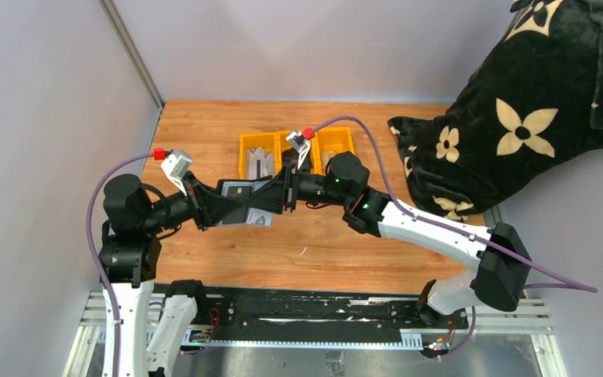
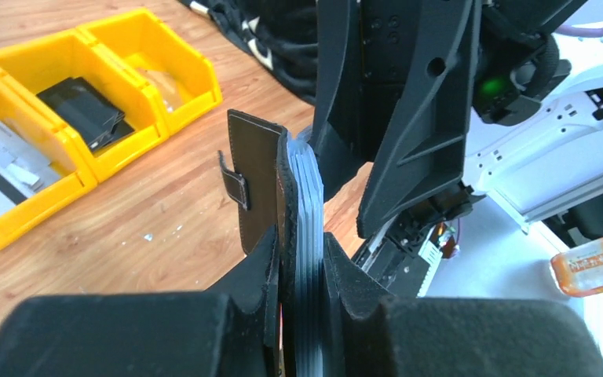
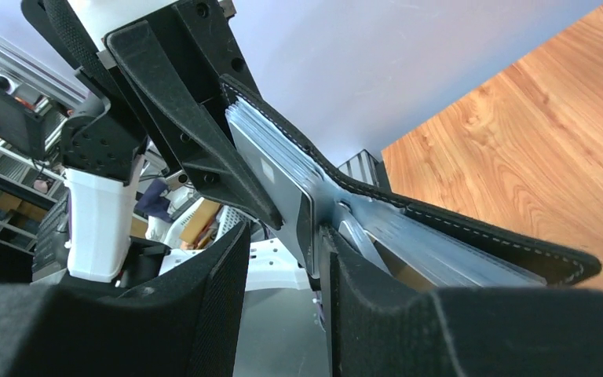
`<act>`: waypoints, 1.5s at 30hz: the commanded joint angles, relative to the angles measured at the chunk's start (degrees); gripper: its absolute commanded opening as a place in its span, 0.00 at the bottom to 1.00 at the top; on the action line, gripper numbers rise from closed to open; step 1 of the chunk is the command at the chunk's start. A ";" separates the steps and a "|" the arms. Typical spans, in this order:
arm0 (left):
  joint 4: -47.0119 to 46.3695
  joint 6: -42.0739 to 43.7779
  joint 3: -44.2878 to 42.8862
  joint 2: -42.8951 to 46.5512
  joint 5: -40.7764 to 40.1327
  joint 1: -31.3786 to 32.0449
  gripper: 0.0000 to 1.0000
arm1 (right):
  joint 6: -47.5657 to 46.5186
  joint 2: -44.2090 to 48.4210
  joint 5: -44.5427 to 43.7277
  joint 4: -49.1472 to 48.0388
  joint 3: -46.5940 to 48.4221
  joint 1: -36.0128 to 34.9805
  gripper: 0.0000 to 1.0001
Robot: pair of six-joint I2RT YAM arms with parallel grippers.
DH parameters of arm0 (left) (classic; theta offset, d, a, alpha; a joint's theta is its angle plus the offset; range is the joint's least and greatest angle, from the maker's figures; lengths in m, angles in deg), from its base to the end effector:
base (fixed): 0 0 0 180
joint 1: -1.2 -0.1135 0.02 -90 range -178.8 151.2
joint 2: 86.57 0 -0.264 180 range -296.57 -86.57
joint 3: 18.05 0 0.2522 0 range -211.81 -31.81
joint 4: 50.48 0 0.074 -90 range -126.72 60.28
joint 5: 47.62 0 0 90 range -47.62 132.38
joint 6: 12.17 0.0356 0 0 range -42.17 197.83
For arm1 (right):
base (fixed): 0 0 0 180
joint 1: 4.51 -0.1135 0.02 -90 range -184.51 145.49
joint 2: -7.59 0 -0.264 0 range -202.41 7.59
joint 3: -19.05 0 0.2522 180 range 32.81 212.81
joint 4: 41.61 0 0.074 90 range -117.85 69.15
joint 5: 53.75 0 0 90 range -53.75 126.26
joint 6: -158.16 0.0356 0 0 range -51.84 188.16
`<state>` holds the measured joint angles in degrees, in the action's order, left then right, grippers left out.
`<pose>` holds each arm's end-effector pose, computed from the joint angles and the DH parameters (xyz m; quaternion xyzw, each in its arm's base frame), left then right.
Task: Take the credit cards out of the card holder
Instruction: Remove the credit card from the card holder.
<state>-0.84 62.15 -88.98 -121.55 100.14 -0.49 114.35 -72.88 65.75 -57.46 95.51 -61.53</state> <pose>0.0990 -0.0272 0.3909 0.1910 0.7257 -0.4428 0.4907 0.1653 0.2869 0.3778 -0.2543 0.5883 0.6880 0.3404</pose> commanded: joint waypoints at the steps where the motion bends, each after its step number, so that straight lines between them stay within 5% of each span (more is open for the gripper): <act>1: -10.51 -7.23 0.30 1.58 8.84 0.20 0.00 | 1.34 0.39 0.41 -3.40 -1.73 -0.56 0.41; 13: -12.93 -10.70 -0.12 1.93 15.75 0.19 0.00 | 0.84 0.77 0.46 -3.78 -1.81 -0.59 0.39; 21: -26.60 -28.82 3.68 1.36 14.06 0.19 0.14 | 14.65 -4.24 3.09 -27.71 -4.03 -0.55 0.18; 25: -24.80 -26.47 3.83 2.25 16.70 0.16 0.24 | 17.12 -5.28 3.22 -31.18 -4.00 -0.48 0.17; 32: -20.23 -22.77 3.82 1.66 18.13 0.19 0.26 | 19.36 -6.71 4.76 -34.01 -4.26 -0.55 0.15; 38: -18.95 -23.55 3.11 0.25 18.44 0.20 0.41 | 20.11 -6.64 4.93 -35.40 -5.19 -0.55 0.02; 45: -18.50 -23.17 2.89 0.05 21.09 0.20 0.41 | 20.09 -5.40 3.64 -36.90 -6.86 -0.14 0.00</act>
<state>-20.53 40.10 -85.35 -121.55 114.48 -1.34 134.29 -78.98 71.28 -90.22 89.15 -60.87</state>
